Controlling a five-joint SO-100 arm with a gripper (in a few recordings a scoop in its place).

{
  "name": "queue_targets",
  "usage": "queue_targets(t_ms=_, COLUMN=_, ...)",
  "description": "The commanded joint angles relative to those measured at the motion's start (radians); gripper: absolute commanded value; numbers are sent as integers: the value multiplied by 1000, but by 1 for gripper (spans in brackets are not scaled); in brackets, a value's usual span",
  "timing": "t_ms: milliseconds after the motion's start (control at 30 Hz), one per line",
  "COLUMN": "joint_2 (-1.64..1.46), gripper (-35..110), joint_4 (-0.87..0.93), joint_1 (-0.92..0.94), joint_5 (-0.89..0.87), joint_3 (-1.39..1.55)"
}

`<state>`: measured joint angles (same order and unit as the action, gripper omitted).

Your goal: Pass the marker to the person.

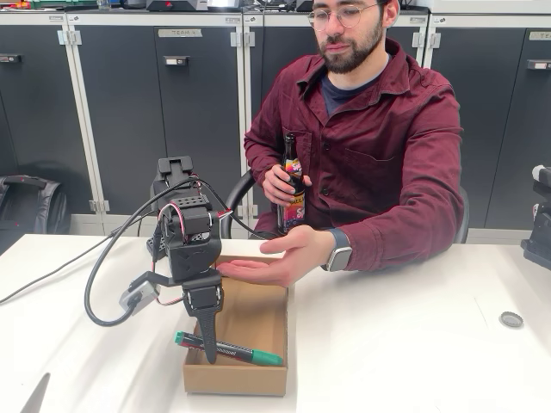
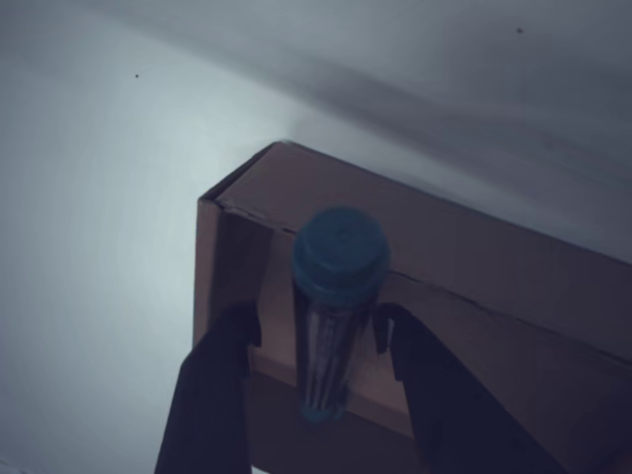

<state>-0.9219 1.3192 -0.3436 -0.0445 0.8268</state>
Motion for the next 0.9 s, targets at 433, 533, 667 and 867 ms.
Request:
queue_targets(t_ms=433, joint_2=-89, gripper=24, joint_4=-8, joint_1=-28, joint_5=5, joint_3=17)
queue_targets(t_ms=533, joint_2=-98, gripper=24, joint_4=-12, joint_1=-29, joint_5=5, joint_3=25)
queue_targets(t_ms=667, joint_2=-107, gripper=24, joint_4=-12, joint_1=-32, joint_5=5, joint_3=31)
queue_targets(t_ms=867, joint_2=-124, gripper=24, joint_4=-14, joint_1=-37, joint_5=6, joint_3=60)
